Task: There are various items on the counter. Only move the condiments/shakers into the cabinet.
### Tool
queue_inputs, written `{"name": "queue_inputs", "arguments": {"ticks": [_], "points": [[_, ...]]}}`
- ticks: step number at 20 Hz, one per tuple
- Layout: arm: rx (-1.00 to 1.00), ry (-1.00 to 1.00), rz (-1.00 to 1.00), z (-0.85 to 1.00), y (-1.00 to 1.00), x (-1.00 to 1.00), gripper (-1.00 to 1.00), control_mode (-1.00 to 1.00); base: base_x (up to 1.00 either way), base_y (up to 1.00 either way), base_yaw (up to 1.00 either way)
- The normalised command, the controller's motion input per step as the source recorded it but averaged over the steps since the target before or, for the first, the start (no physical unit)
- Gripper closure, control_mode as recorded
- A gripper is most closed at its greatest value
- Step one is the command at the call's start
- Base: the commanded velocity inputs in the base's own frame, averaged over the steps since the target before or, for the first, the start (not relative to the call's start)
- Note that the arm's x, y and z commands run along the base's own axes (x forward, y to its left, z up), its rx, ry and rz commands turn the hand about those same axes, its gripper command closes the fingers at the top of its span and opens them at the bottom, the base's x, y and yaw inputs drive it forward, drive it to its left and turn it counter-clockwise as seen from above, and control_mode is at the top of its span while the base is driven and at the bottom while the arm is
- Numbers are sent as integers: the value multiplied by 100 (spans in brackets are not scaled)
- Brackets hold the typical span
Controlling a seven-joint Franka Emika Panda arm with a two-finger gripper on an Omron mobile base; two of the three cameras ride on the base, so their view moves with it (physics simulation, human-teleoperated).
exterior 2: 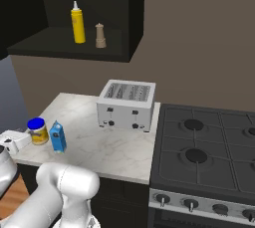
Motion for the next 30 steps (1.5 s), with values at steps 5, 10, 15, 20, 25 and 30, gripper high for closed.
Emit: {"name": "queue_inputs", "arguments": {"ticks": [5, 10, 15, 20, 25, 30], "points": [[2, 0, 0, 0, -14, 4, -100, -100, 0, 0, 0], [7, -3, 0, 15, -27, 0, -100, -100, 0, 0, 0], [0, -3, 0, 2, -2, -1, -100, -100, 0, 0, 0], [0, 0, 0, 0, 0, 0, -100, -100, 0, 0, 0], [0, 0, 0, 0, 0, 6, -100, -100, 0, 0, 0], [0, 0, 0, 0, -2, 1, -100, -100, 0, 0, 0]]}}
